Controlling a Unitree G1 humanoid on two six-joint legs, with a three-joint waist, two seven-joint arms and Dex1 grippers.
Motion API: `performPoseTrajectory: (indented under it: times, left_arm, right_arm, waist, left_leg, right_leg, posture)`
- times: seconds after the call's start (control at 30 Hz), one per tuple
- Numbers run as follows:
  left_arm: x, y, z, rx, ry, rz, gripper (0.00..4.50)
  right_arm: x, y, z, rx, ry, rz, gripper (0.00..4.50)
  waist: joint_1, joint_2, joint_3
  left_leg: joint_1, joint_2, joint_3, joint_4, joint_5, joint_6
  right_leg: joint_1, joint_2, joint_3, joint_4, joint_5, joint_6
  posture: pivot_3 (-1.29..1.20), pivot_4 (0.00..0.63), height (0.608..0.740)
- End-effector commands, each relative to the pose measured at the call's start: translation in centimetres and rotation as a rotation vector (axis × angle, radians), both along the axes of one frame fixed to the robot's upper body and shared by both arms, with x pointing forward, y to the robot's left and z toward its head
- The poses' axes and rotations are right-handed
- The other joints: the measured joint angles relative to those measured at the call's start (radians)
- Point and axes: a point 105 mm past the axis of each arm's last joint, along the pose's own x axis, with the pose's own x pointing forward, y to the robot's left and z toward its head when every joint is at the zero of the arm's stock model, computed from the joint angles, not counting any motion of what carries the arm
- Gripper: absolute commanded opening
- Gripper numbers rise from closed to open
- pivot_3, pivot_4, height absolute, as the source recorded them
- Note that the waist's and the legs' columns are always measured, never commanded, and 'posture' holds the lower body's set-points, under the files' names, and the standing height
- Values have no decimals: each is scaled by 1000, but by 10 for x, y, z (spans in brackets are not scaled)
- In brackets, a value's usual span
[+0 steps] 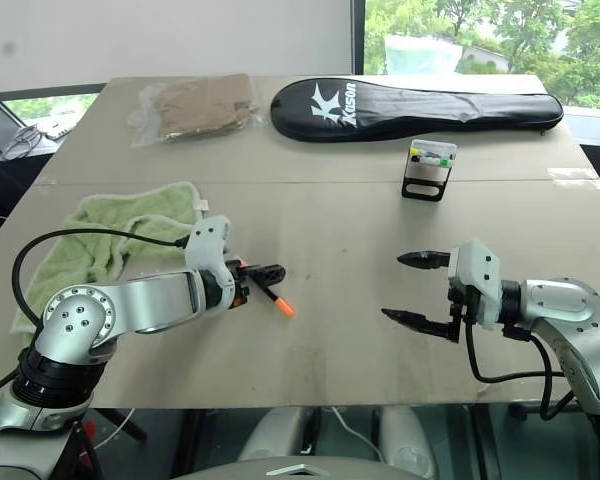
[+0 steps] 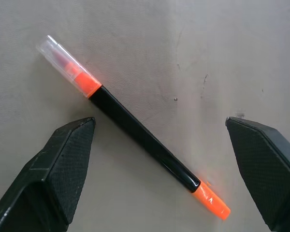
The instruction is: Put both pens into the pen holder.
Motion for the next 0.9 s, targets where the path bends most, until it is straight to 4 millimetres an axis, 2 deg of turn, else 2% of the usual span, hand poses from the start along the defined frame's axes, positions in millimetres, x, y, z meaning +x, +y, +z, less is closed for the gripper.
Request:
performPoseTrajectory:
  times: [0.03, 0.07, 0.13, 0.27, 0.33, 0.37, 0.47, 0.53, 0.67, 0.8, 0.9]
  left_arm:
    - [1, 2, -23, 73, 104, -8, 3961]
    - [2, 2, -25, 90, 109, -16, 3438]
    - [4, 4, -29, 118, 111, -39, 2715]
    - [8, 7, -33, 163, 94, -100, 718]
    - [8, 9, -27, 207, 43, -164, 9]
    - [11, 12, -22, 261, -3, -193, 9]
    - [8, 17, -9, 277, -89, -278, 9]
    - [6, 8, 3, 192, -178, -355, 9]
    - [-1, -20, 53, -101, -547, -534, 9]
    - [-18, -34, 70, -56, -760, -788, 9]
    - [-22, -44, 75, -17, -874, -891, 9]
  right_arm:
    - [-7, 7, 12, 34, -54, -12, 4500]
    - [-7, 7, 13, 40, -53, -19, 4500]
    - [-8, 8, 15, 66, -41, -44, 4500]
    - [-7, 12, 17, 119, -3, -78, 4500]
    - [-6, 17, 19, 158, 16, -107, 4500]
    - [-4, 19, 20, 174, 21, -127, 4500]
    - [1, 25, 23, 233, 70, -157, 4500]
    - [4, 28, 23, 233, 104, -171, 4500]
    - [9, 40, 34, 347, 276, -139, 4500]
    - [13, 65, 40, 472, 525, -29, 4500]
    - [19, 81, 48, 508, 570, 2, 4500]
  waist:
    - [1, 2, -1]
    - [6, 4, -3]
    - [9, 6, -4]
    - [23, 9, -6]
    - [26, 8, -6]
    - [26, 8, -7]
    - [20, 8, -6]
    - [12, 8, -6]
    - [-2, 8, -5]
    - [-7, 7, -4]
    - [-5, 8, -4]
  left_leg:
    - [0, 0, 0, 0, 0, 0]
    - [2, 0, -1, 0, 0, 0]
    - [4, 0, -2, 0, 0, 0]
    - [13, -2, -2, 0, 0, 0]
    - [15, -2, -2, -1, 0, 0]
    - [15, -3, -3, -1, 0, 0]
    - [14, -3, -2, -2, 0, 0]
    - [13, -3, -2, -3, 0, 0]
    - [8, -2, -2, -3, 0, -1]
    - [1, -1, -3, -3, 1, -1]
    - [0, -2, -3, -3, 0, -1]
  right_leg:
    - [0, 0, 0, 0, 0, 0]
    - [3, 0, -1, -1, 0, 0]
    - [6, 0, -3, -2, 0, 0]
    - [14, 0, -3, -1, 0, 0]
    - [16, 0, -3, -1, 0, 0]
    - [16, 0, -3, -1, 0, 0]
    - [15, 0, -1, -1, 0, 0]
    - [13, 0, -1, -2, 0, 0]
    - [7, -1, -1, -2, 0, 0]
    - [2, -1, -3, -3, 0, 0]
    - [0, -1, -3, -3, 0, 0]
  posture:
    - [0, 150, 740]
    - [0, 150, 740]
    - [0, 150, 740]
    - [0, 150, 740]
    - [0, 150, 740]
    - [0, 150, 740]
    - [0, 150, 740]
    - [0, 150, 740]
    - [0, 150, 740]
    - [0, 150, 740]
    - [0, 150, 740]
